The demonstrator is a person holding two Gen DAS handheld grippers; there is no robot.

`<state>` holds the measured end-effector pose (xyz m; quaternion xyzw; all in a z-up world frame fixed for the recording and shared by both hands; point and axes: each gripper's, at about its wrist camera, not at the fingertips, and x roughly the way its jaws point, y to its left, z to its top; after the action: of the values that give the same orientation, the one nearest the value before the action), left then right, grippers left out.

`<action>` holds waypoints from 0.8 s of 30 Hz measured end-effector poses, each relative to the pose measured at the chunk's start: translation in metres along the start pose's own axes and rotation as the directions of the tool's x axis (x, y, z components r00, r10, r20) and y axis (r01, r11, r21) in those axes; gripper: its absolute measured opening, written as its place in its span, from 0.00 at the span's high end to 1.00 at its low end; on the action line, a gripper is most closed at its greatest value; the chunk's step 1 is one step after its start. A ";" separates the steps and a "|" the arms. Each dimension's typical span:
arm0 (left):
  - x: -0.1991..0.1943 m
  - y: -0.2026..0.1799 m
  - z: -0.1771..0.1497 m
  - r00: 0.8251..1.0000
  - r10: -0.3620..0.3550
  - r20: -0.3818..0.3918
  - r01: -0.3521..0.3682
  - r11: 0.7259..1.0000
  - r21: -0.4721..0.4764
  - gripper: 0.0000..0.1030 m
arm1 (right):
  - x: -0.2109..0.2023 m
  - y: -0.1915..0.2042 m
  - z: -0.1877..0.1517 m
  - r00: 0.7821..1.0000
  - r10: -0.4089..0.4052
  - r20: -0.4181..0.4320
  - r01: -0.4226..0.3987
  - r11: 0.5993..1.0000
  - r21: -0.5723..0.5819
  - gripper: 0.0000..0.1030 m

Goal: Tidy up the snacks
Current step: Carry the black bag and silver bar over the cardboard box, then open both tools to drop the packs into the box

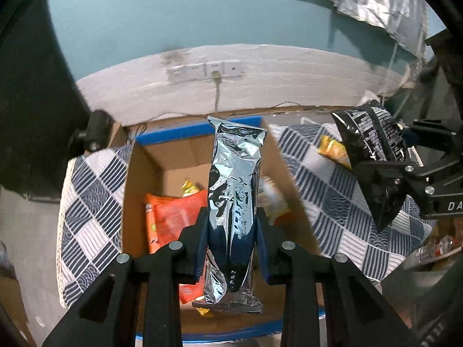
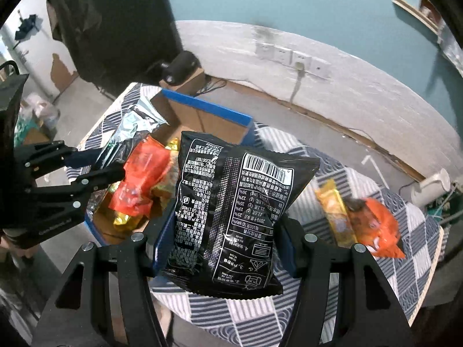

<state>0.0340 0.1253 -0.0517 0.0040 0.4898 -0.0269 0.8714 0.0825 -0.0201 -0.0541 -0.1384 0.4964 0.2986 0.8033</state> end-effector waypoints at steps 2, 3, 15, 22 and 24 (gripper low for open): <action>0.006 0.013 -0.003 1.000 0.015 -0.012 -0.015 1.000 -0.026 0.71 | 0.009 0.006 0.006 1.000 0.008 -0.014 -0.008 1.000 -0.008 0.41; 0.010 0.019 -0.004 1.000 0.018 -0.020 -0.018 0.999 -0.036 0.71 | 0.014 0.010 0.010 1.000 0.015 -0.023 -0.015 1.000 -0.009 0.41; 0.038 0.061 -0.021 0.996 0.013 -0.086 -0.024 0.991 -0.130 0.71 | 0.055 0.045 0.039 0.995 0.056 -0.079 -0.059 0.998 -0.033 0.41; 0.043 0.066 -0.023 0.995 0.010 -0.103 -0.024 0.990 -0.138 0.71 | 0.067 0.061 0.044 0.992 0.079 -0.100 -0.084 0.995 -0.047 0.40; 0.042 0.066 -0.023 0.995 0.021 -0.098 -0.034 0.990 -0.134 0.68 | 0.068 0.064 0.046 0.990 0.091 -0.103 -0.096 0.994 -0.051 0.40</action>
<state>0.0399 0.1905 -0.1004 -0.0473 0.5318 0.0185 0.8454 0.0982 0.0767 -0.0880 -0.1521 0.5339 0.3423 0.7581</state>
